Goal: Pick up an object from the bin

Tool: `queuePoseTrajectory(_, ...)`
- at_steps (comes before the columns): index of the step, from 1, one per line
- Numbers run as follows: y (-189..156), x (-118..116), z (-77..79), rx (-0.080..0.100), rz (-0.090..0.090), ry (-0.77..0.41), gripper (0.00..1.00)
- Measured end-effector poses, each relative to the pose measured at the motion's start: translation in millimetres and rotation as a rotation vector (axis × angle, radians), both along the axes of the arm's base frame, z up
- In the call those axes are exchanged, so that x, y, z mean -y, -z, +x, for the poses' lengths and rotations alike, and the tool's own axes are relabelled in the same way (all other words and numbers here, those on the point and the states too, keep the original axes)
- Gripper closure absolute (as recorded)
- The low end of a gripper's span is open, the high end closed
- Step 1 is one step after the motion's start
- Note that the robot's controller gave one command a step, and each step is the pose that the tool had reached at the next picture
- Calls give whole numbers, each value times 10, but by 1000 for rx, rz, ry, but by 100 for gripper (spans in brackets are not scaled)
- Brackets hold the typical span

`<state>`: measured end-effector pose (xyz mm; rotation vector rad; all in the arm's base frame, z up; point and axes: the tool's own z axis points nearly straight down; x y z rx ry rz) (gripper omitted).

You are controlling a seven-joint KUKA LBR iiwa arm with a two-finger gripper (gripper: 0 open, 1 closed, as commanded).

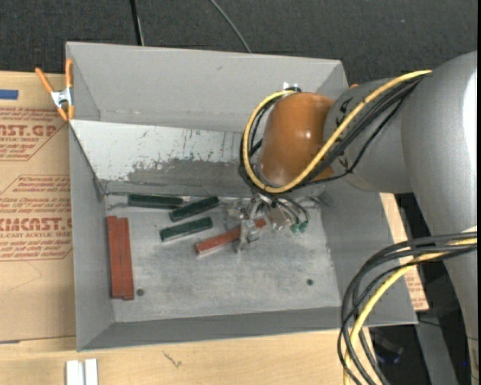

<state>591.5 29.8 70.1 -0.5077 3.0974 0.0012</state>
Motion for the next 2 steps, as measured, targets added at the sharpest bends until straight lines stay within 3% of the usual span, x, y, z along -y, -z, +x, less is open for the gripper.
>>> queuePoseTrajectory(1,0,0,0,0,0,0,100)
queuePoseTrajectory(2,-1861,-64,-93,7,-1,-37,100)
